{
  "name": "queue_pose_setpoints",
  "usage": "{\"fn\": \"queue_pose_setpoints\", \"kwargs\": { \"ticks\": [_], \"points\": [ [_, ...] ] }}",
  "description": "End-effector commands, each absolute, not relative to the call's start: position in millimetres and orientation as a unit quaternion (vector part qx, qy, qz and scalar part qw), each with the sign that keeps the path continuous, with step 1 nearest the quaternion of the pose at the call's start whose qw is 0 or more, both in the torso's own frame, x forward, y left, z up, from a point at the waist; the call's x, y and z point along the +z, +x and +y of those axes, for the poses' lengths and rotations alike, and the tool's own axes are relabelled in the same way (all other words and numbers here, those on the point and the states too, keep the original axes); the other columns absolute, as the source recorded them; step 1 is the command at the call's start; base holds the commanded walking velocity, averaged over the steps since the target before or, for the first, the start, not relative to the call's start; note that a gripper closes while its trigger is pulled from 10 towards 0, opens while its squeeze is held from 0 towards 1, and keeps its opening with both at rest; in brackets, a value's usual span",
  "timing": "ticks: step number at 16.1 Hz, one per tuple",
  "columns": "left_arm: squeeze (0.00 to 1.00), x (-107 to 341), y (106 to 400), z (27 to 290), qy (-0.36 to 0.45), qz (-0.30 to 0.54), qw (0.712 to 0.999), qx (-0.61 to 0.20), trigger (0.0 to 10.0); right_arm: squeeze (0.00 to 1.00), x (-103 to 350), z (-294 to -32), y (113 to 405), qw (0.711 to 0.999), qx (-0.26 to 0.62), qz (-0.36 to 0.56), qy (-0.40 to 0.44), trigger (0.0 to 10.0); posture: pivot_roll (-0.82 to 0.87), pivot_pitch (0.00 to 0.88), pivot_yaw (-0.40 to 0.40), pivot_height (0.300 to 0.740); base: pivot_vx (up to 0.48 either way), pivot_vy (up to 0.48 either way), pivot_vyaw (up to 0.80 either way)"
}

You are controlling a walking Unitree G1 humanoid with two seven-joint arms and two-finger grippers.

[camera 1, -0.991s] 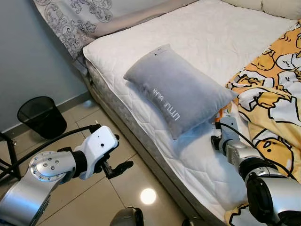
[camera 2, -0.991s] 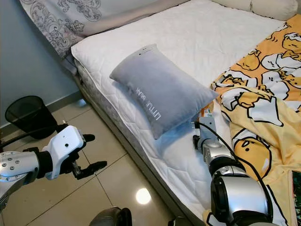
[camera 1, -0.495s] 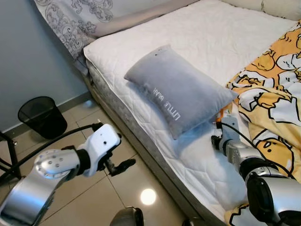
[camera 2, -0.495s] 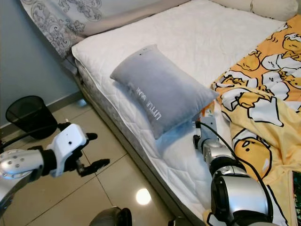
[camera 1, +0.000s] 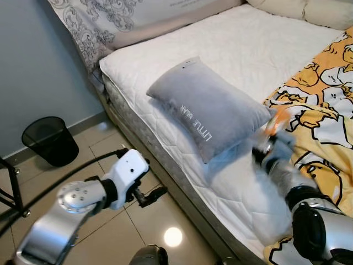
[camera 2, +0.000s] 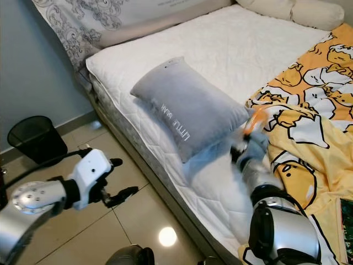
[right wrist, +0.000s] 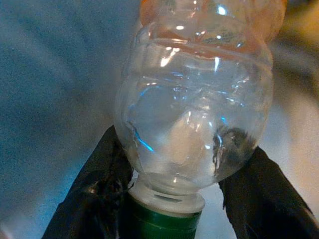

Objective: Clean up the room

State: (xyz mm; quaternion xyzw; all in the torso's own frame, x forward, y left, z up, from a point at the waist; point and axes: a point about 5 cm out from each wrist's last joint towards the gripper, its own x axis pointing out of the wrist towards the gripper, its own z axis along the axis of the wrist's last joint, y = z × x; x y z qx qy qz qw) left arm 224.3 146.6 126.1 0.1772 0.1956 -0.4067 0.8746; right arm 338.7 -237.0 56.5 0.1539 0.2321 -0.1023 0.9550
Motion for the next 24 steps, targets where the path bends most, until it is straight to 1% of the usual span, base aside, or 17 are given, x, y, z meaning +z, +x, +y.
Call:
{"fn": "queue_pose_setpoints", "kwargs": {
  "ticks": [1, 2, 4, 7, 9, 11, 12, 13, 14, 15, 16, 18, 19, 20, 21, 22, 24],
  "points": [
    [0.0, 127, 229, 145, 0.184, 0.184, 0.878, -0.401, 10.0, 0.0, 66, -243, 341, 0.96, -0.095, 0.189, 0.183, 0.0, -0.03, 0.0, 0.088, 0.74, 0.0, 0.0, 0.0],
    [0.0, 128, 233, 141, 0.181, 0.176, 0.88, -0.402, 10.0, 0.0, 80, -247, 343, 0.962, -0.073, 0.13, 0.228, 0.0, -0.05, 0.0, 0.094, 0.74, 0.0, 0.0, 0.0],
    [0.0, 126, 239, 138, 0.181, 0.169, 0.882, -0.402, 10.0, 0.0, 104, -251, 343, 0.958, -0.025, 0.034, 0.283, 0.0, -0.07, 0.0, 0.103, 0.74, 0.0, 0.0, 0.0],
    [0.0, 125, 244, 134, 0.18, 0.162, 0.884, -0.401, 10.0, 0.0, 117, -251, 335, 0.949, 0.019, -0.024, 0.313, 0.0, -0.08, 0.0, 0.105, 0.74, 0.0, 0.0, 0.0],
    [0.0, 123, 245, 133, 0.18, 0.159, 0.884, -0.401, 10.0, 0.0, 120, -247, 331, 0.95, 0.037, -0.033, 0.309, 0.0, -0.08, 0.0, 0.105, 0.74, 0.0, 0.0, 0.0],
    [0.0, 123, 251, 135, 0.181, 0.145, 0.902, -0.365, 10.0, 0.0, 132, -235, 324, 0.951, 0.08, -0.049, 0.296, 0.0, -0.08, 0.0, 0.097, 0.74, 0.0, 0.0, 0.0],
    [0.0, 124, 257, 139, 0.178, 0.133, 0.923, -0.315, 10.0, 0.0, 140, -221, 318, 0.955, 0.113, -0.049, 0.268, 1.1, -0.08, 0.0, 0.095, 0.74, 0.0, 0.0, 0.0],
    [0.0, 124, 262, 141, 0.171, 0.126, 0.937, -0.278, 10.0, 0.0, 145, -213, 314, 0.96, 0.121, -0.054, 0.247, 10.0, -0.08, 0.0, 0.093, 0.74, 0.0, 0.0, 0.0],
    [0.0, 125, 263, 143, 0.15, 0.13, 0.948, -0.251, 10.0, 0.0, 147, -203, 310, 0.958, 0.131, -0.05, 0.252, 10.0, -0.08, 0.0, 0.092, 0.74, 0.0, 0.0, 0.0],
    [0.0, 128, 264, 145, 0.126, 0.118, 0.959, -0.226, 10.0, 0.0, 147, -192, 303, 0.961, 0.138, -0.051, 0.235, 10.0, -0.08, 0.0, 0.093, 0.74, 0.0, 0.0, 0.0],
    [0.0, 131, 263, 147, 0.114, 0.105, 0.965, -0.211, 10.0, 0.0, 145, -187, 298, 0.966, 0.126, -0.052, 0.219, 10.0, -0.08, 0.0, 0.093, 0.74, 0.0, 0.0, 0.0],
    [0.0, 133, 264, 149, 0.131, 0.081, 0.972, -0.18, 10.0, 0.0, 133, -178, 297, 0.968, 0.094, -0.048, 0.227, 10.0, -0.06, 0.0, 0.076, 0.74, 0.0, 0.0, 0.8],
    [0.0, 132, 265, 153, 0.157, 0.068, 0.971, -0.169, 10.0, 0.0, 129, -168, 295, 0.974, 0.09, -0.032, 0.207, 10.0, -0.05, 0.0, 0.071, 0.74, 0.0, 0.0, 0.8],
    [0.0, 131, 266, 158, 0.158, 0.069, 0.974, -0.145, 10.0, 0.0, 125, -158, 292, 0.978, 0.11, -0.014, 0.175, 10.0, -0.05, 0.0, 0.07, 0.74, 0.0, 0.0, 0.8],
    [0.0, 130, 267, 162, 0.156, 0.078, 0.975, -0.135, 10.0, 0.0, 124, -154, 292, 0.981, 0.115, -0.008, 0.159, 10.0, -0.05, 0.0, 0.076, 0.74, 0.0, 0.0, 0.8],
    [0.0, 127, 269, 167, 0.172, 0.082, 0.974, -0.12, 10.0, 0.0, 121, -148, 290, 0.982, 0.115, 0.002, 0.149, 10.0, -0.05, 0.0, 0.082, 0.74, 0.0, 0.0, 0.8],
    [0.0, 127, 274, 174, 0.161, 0.083, 0.98, -0.084, 10.0, 0.0, 114, -139, 290, 0.984, 0.114, 0.016, 0.137, 10.0, -0.04, 0.0, 0.083, 0.74, 0.0, 0.0, 0.8]
  ]
}}
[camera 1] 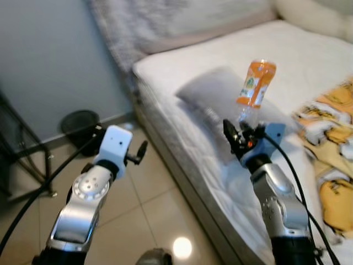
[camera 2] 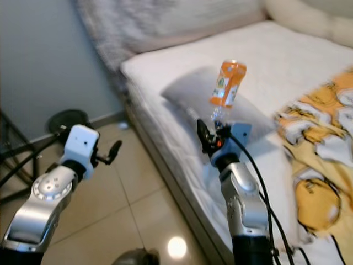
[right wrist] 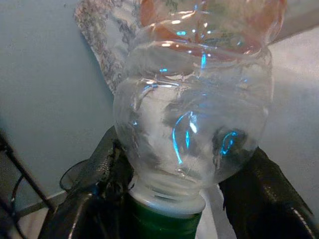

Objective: Clean up the room

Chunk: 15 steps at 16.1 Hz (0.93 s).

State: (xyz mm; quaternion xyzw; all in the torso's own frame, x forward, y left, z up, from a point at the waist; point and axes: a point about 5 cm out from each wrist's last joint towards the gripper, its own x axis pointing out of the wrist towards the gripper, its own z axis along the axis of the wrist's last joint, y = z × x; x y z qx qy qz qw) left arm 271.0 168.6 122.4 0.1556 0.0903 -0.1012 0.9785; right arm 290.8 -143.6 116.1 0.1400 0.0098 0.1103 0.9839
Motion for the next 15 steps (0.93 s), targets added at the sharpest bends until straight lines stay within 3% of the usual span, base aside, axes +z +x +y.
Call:
{"fn": "queue_pose_setpoints", "kwargs": {
  "ticks": [1, 7, 10, 13, 15],
  "points": [
    [0.0, 127, 276, 175, 0.162, 0.083, 0.98, -0.086, 10.0, 0.0, 111, -137, 291, 0.984, 0.111, 0.021, 0.141, 10.0, -0.03, 0.0, 0.086, 0.74, 0.0, 0.0, 0.8],
    [0.0, 124, 280, 172, 0.155, 0.083, 0.98, -0.091, 10.0, 0.0, 107, -126, 296, 0.984, 0.105, 0.051, 0.133, 10.0, -0.06, 0.0, 0.094, 0.74, 0.0, 0.0, 0.8],
    [0.0, 126, 282, 171, 0.146, 0.072, 0.981, -0.101, 10.0, 0.0, 100, -122, 298, 0.982, 0.114, 0.08, 0.13, 10.0, -0.07, 0.0, 0.102, 0.74, 0.0, 0.0, 0.0],
    [0.0, 125, 283, 175, 0.133, 0.074, 0.984, -0.096, 10.0, 0.0, 101, -121, 301, 0.983, 0.123, 0.086, 0.103, 10.0, -0.06, 0.0, 0.096, 0.74, 0.291, 0.0, 0.0],
    [0.0, 126, 284, 176, 0.135, 0.074, 0.984, -0.095, 10.0, 0.0, 99, -117, 301, 0.98, 0.137, 0.096, 0.108, 10.0, -0.05, 0.0, 0.095, 0.74, 0.309, 0.0, 0.8]
  ]
}}
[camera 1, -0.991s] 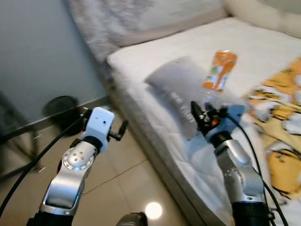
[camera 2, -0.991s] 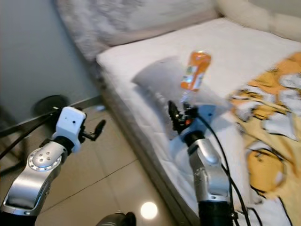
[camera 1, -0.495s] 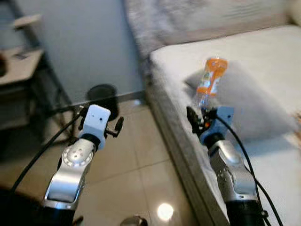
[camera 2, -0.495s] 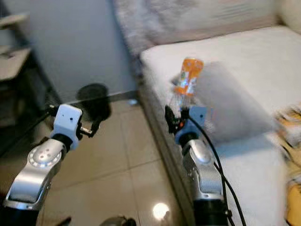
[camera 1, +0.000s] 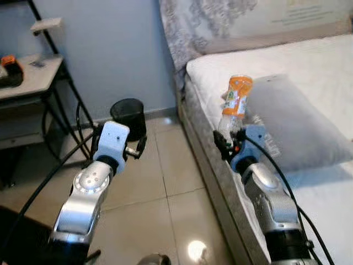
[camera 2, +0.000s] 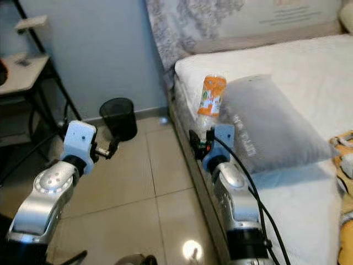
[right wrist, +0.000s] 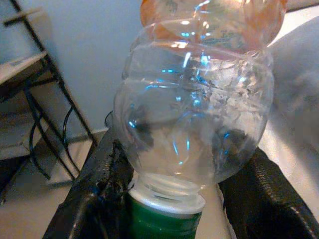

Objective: Clean up the room

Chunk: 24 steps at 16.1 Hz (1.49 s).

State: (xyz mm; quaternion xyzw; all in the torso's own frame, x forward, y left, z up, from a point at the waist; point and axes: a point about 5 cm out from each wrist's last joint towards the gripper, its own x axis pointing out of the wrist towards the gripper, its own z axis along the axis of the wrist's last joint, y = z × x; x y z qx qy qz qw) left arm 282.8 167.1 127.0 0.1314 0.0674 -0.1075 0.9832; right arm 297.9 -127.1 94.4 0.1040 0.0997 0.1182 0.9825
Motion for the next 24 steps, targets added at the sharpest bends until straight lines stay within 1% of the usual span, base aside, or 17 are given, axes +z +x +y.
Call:
{"fn": "queue_pose_setpoints", "kwargs": {
  "ticks": [1, 2, 5, 9, 12, 16, 21, 24],
  "points": [
    [0.01, 126, 285, 176, 0.139, 0.071, 0.983, -0.095, 10.0, 0.0, 99, -117, 301, 0.98, 0.138, 0.096, 0.105, 10.0, -0.05, 0.0, 0.097, 0.74, 0.307, 0.0, 0.8],
    [0.03, 126, 285, 176, 0.141, 0.07, 0.983, -0.095, 10.0, 0.0, 100, -116, 302, 0.98, 0.143, 0.093, 0.1, 10.0, -0.05, 0.0, 0.096, 0.74, 0.311, 0.0, 0.8],
    [0.02, 126, 286, 177, 0.136, 0.073, 0.984, -0.09, 10.0, 0.0, 102, -118, 304, 0.982, 0.14, 0.09, 0.09, 10.0, -0.05, 0.0, 0.094, 0.74, 0.307, 0.0, 0.8],
    [0.03, 128, 290, 179, 0.135, 0.069, 0.985, -0.084, 10.0, 0.0, 102, -123, 308, 0.984, 0.116, 0.094, 0.096, 10.0, -0.06, 0.0, 0.094, 0.74, 0.299, 0.0, 0.0],
    [0.02, 129, 292, 178, 0.134, 0.065, 0.985, -0.086, 10.0, 0.0, 107, -127, 312, 0.986, 0.102, 0.081, 0.103, 10.0, -0.05, 0.0, 0.09, 0.74, 0.296, 0.0, 0.0],
    [0.02, 131, 295, 181, 0.143, 0.065, 0.984, -0.088, 10.0, 0.0, 102, -133, 312, 0.989, 0.088, 0.084, 0.089, 10.0, -0.04, 0.0, 0.084, 0.74, 0.292, 0.0, 0.0],
    [0.02, 131, 297, 178, 0.141, 0.065, 0.983, -0.097, 10.0, 0.0, 104, -130, 316, 0.989, 0.09, 0.079, 0.087, 10.0, -0.05, 0.0, 0.092, 0.74, 0.299, 0.0, 0.0],
    [0.02, 132, 298, 176, 0.14, 0.066, 0.983, -0.1, 10.0, 0.0, 102, -129, 316, 0.989, 0.087, 0.081, 0.092, 10.0, -0.03, 0.0, 0.078, 0.74, 0.303, 0.0, 0.0]
  ]
}}
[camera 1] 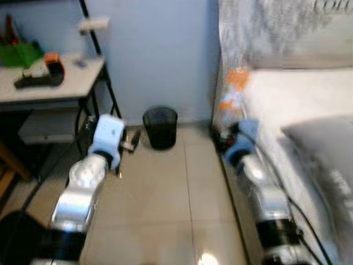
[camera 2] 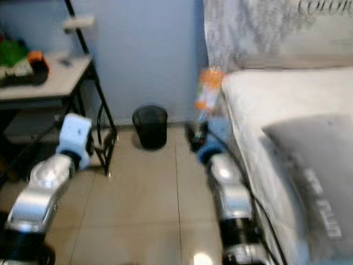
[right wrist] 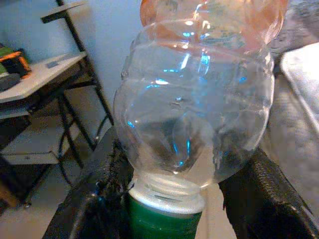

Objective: Clean up the room

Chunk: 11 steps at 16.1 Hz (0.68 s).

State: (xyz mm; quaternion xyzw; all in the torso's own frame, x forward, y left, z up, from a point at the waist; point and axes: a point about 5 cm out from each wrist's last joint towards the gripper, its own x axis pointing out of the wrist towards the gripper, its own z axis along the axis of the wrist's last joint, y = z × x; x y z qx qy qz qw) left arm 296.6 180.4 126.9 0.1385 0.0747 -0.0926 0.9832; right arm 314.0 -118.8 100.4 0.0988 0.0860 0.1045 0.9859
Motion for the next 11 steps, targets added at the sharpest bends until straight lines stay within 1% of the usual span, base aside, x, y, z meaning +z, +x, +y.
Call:
{"fn": "queue_pose_setpoints", "kwargs": {
  "ticks": [1, 5, 6, 9, 11],
  "points": [
    [0.02, 131.1, 298.4, 177.0, 0.136, 0.067, 0.984, -0.097, 10.0, 0.0, 100.9, -126.3, 314.9, 0.988, 0.091, 0.083, 0.092, 10.0, -0.03, 0.0, 0.08, 0.74, 0.3, 0.0, 0.0],
    [0.04, 131.9, 298.0, 177.2, 0.141, 0.06, 0.984, -0.091, 10.0, 0.0, 100.1, -124.2, 313.6, 0.987, 0.093, 0.084, 0.097, 10.0, -0.03, 0.0, 0.082, 0.74, 0.3, 0.0, 0.0],
    [0.14, 132.1, 298.8, 177.3, 0.13, 0.056, 0.986, -0.089, 10.0, 0.0, 99.5, -123.9, 313.6, 0.987, 0.094, 0.085, 0.097, 10.0, -0.03, 0.0, 0.081, 0.74, 0.296, 0.0, 0.0],
    [0.2, 131.1, 299.5, 177.4, 0.123, 0.06, 0.987, -0.085, 10.0, 0.0, 99.0, -124.8, 313.7, 0.987, 0.094, 0.085, 0.097, 10.0, -0.04, 0.0, 0.08, 0.74, 0.29, 0.0, 0.0],
    [0.2, 130.7, 300.2, 178.3, 0.124, 0.058, 0.988, -0.077, 10.0, 0.0, 99.1, -124.9, 313.7, 0.987, 0.094, 0.085, 0.098, 10.0, -0.04, 0.0, 0.079, 0.74, 0.289, 0.0, 0.0]
  ]
}}
